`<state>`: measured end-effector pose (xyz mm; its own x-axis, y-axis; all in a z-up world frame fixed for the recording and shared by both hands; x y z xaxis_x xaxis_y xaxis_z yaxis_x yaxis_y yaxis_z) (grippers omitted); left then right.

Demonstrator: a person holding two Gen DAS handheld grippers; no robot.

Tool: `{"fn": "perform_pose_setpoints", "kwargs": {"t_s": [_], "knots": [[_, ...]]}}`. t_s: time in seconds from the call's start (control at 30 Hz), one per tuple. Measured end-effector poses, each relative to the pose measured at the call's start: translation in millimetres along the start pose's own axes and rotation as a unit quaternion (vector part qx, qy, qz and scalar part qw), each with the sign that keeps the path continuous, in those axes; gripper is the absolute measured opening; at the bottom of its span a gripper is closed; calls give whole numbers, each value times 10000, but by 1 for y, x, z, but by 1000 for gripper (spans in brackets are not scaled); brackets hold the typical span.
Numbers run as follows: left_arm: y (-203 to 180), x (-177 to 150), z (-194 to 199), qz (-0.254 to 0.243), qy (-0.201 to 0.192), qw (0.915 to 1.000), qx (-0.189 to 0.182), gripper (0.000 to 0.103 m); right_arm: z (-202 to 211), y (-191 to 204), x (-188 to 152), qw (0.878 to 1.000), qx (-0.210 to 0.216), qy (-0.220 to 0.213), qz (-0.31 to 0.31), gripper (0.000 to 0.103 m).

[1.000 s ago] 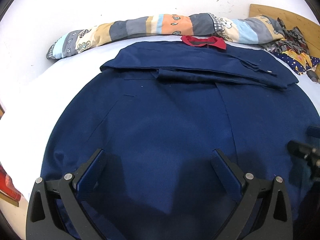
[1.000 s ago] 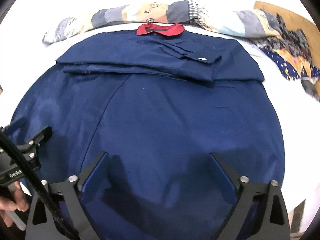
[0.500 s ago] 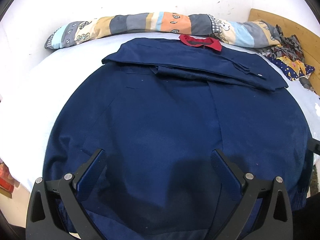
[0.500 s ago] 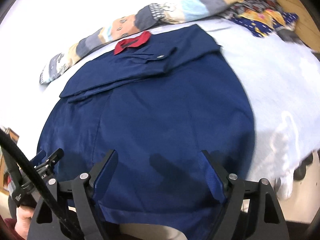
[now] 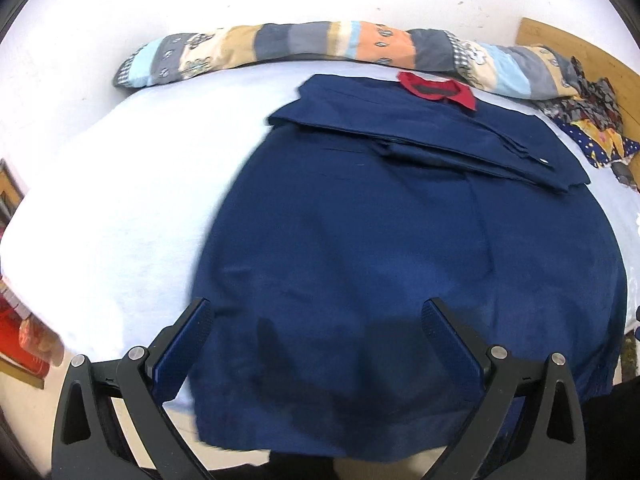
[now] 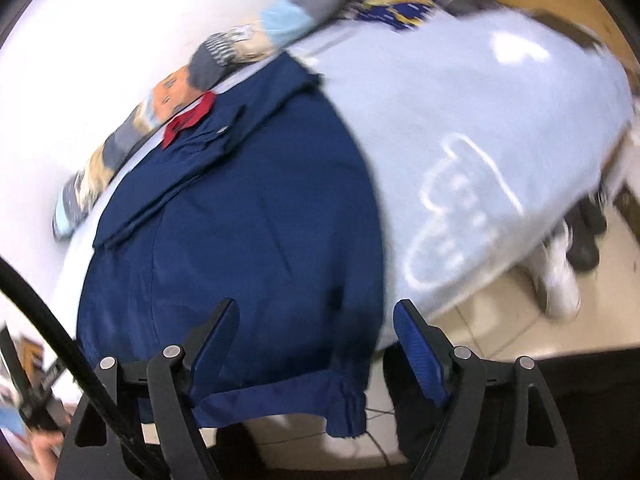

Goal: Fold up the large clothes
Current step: 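Grasp the jacket hem with the right gripper and lift it, then grasp the elastic hem with the left gripper while the right gripper holds the hem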

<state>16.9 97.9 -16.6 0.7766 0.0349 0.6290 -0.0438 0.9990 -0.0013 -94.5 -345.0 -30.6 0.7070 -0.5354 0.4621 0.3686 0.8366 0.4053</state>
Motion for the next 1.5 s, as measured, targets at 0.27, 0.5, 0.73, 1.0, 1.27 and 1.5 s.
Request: {"fn": "perform_pose_setpoints", "kwargs": {"t_s": [0.27, 0.5, 0.73, 1.0, 1.27, 1.5], "knots": [[38, -1, 4, 834, 181, 9951, -508, 103, -26, -20, -13, 9940, 212, 925, -538, 84], [18, -1, 7, 386, 75, 9980, -493, 103, -57, -6, -37, 9874, -35, 1580, -78, 76], [33, 2, 11, 705, 69, 9961, -523, 103, -43, 14, -42, 9893, 282, 1399, 300, 18], [58, 9, 13, 1009, 414, 9912, -743, 103, 8, 39, -5, 9766, 2053, 610, 195, 17], [85, 7, 1, 1728, 958, 9714, -1320, 103, 23, 74, 77, 9728, 2235, -177, 576, 17], [101, 15, 6, 1905, 1046, 9677, -1273, 103, -25, 86, 129, 9830, 1696, -215, 677, 17]]}}
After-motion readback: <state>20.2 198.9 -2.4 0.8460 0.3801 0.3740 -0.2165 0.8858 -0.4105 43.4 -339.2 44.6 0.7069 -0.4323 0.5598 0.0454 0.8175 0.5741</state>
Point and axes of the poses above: each gripper's, at about its wrist camera, not at the fingertips, and z roughly against the way its jaws point, y to its left, x to its top, the point moved 1 cm from there along -z, roughly the way its jaws point, and after that the axes turned 1 degree about z, right-handed, at the moved point
